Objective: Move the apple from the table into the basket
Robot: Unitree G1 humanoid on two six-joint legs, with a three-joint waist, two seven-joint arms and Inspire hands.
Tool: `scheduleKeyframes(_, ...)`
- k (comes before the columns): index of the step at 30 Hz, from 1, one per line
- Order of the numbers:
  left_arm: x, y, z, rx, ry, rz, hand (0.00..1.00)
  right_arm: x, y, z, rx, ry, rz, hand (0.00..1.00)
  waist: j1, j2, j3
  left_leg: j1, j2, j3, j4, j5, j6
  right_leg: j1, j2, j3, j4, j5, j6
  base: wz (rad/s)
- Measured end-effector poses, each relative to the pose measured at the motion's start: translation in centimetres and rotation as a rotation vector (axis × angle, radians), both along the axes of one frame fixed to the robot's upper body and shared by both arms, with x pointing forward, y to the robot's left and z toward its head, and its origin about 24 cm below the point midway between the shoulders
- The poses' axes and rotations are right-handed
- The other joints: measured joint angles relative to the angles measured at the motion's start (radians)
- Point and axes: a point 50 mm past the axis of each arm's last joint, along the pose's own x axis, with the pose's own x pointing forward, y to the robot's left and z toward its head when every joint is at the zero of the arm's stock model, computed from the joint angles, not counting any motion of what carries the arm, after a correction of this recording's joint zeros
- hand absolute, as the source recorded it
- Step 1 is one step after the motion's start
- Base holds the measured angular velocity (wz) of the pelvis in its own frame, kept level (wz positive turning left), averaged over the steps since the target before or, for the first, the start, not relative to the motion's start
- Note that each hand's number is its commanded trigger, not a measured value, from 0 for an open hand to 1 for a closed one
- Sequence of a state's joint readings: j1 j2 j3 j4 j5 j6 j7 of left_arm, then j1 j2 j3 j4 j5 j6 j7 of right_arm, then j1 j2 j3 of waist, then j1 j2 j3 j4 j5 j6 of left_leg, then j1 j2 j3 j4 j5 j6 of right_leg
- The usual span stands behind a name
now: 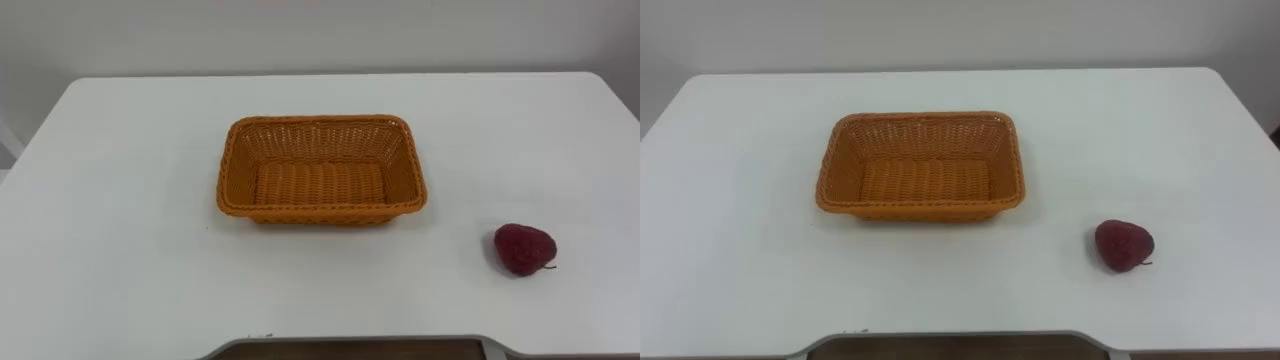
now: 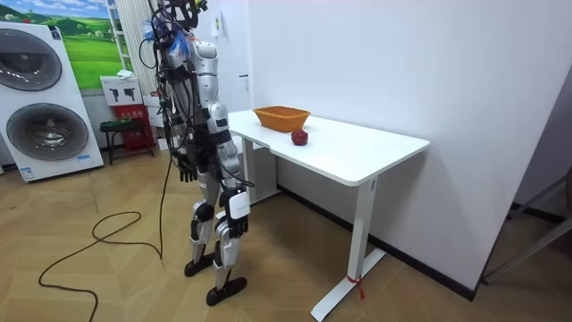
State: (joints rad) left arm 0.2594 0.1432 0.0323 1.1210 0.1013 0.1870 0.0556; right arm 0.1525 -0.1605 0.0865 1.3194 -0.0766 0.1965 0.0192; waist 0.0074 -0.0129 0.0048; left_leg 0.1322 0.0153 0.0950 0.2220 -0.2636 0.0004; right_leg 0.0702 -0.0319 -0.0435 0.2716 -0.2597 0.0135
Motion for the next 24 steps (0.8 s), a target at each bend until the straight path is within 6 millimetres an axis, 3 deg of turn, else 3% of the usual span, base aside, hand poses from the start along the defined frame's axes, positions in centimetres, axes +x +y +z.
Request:
scheduleKeyframes(9, 0.1, 0.0, 0.0, 0.003, -0.009, 0.003, 0.00, -0.1, -0.1, 0.0, -0.031, -0.021, -0.082, 0.00, 0.000, 0.002, -0.0003, 0.001, 0.000, 0.001, 0.000, 0.000, 0.000, 0.000, 0.000, 0.001, 0.002, 0.000, 0.000, 0.00)
scheduleKeyframes(12, 0.5, 0.0, 0.0, 0.011, -0.017, -0.001, 0.00, 0.1, -0.4, 0.1, -0.084, -0.075, -0.258, 0.00, -0.002, 0.004, -0.0002, 0.004, 0.001, 0.006, -0.001, 0.000, 0.000, 0.000, 0.001, 0.004, 0.003, 0.000, 0.000, -0.05)
scheduleKeyframes(16, -0.4, 0.3, 0.1, 0.038, -0.027, 0.077, 0.00, 0.8, -1.2, 0.3, -0.179, -0.223, -0.793, 0.00, -0.023, 0.004, 0.0016, 0.026, 0.005, 0.012, -0.010, 0.000, 0.000, 0.029, 0.007, 0.013, -0.015, 0.003, -0.002, -0.03)
scheduleKeyframes(20, -1.3, 1.4, 0.6, 0.078, -0.057, 0.171, 0.00, 3.6, -3.8, 1.6, -0.258, -0.460, -1.367, 0.00, -0.065, 0.000, 0.0032, 0.036, 0.004, 0.015, -0.025, 0.000, 0.000, 0.029, 0.007, 0.011, -0.016, 0.004, -0.001, -0.02)
scheduleKeyframes(24, -1.2, 2.3, 0.9, 0.113, -0.116, 0.219, 0.00, 7.4, -6.8, 4.0, -0.317, -0.692, -1.573, 0.00, -0.085, -0.007, -0.0002, 0.027, 0.005, 0.029, -0.024, 0.000, 0.000, 0.012, 0.008, 0.020, -0.015, 0.007, 0.001, -0.09)
